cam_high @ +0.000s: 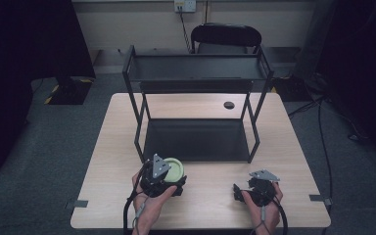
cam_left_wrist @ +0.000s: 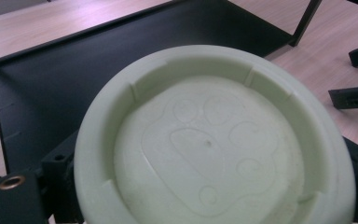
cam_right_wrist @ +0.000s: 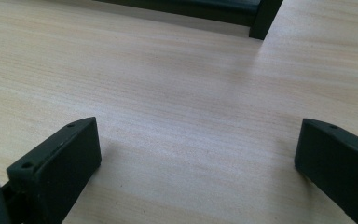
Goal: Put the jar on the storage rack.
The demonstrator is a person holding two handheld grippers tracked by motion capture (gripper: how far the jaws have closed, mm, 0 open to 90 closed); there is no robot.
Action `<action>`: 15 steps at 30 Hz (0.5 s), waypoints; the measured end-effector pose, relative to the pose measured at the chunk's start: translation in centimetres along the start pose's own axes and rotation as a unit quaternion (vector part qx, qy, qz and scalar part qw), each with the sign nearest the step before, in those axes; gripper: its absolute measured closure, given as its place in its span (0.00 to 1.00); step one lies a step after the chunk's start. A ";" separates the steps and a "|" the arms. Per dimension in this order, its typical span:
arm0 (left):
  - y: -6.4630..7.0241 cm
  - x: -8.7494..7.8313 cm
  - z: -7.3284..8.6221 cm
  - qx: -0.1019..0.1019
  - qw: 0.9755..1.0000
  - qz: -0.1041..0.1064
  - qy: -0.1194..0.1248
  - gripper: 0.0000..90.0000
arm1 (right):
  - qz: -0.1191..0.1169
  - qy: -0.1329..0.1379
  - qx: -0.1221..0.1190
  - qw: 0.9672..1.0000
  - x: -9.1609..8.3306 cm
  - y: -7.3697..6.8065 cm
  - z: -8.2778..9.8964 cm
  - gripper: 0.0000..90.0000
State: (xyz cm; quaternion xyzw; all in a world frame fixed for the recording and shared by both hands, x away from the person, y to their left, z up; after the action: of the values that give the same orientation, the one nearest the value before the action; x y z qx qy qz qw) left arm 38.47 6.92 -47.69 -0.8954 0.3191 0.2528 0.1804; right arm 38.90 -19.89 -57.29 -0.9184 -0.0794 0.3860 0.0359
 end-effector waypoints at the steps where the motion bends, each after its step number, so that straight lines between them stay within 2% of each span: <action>1: -0.1 0.1 -0.1 0.001 1.000 0.000 0.000 0.12 | 0.000 0.000 0.000 1.000 0.0 0.0 0.0 0.00; 7: -0.6 0.8 -1.0 -0.002 1.000 0.002 0.002 0.12 | 0.000 0.000 0.000 1.000 0.0 0.0 0.0 0.00; 12: -0.8 1.3 -1.9 0.008 1.000 0.002 -0.005 0.12 | 0.000 0.000 0.000 1.000 0.0 0.0 0.0 0.00; 15: -0.8 1.4 -3.0 0.012 1.000 0.003 0.003 0.12 | 0.000 0.000 0.000 1.000 0.0 0.0 0.0 0.00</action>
State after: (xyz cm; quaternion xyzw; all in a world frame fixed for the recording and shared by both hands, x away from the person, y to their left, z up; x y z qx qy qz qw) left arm 40.98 5.39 -45.98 -0.8931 0.3249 0.2467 0.1895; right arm 38.90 -19.89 -57.29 -0.9184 -0.0795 0.3860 0.0357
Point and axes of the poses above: each handheld gripper's, and its own axes: x roughly forward along the jaws, z roughly out of its underside, y roughly to its right, the point moved 9 cm from there along x, roughly forward along the jaws, and after that the axes turned 11 degrees about x, right-handed, at the moved point
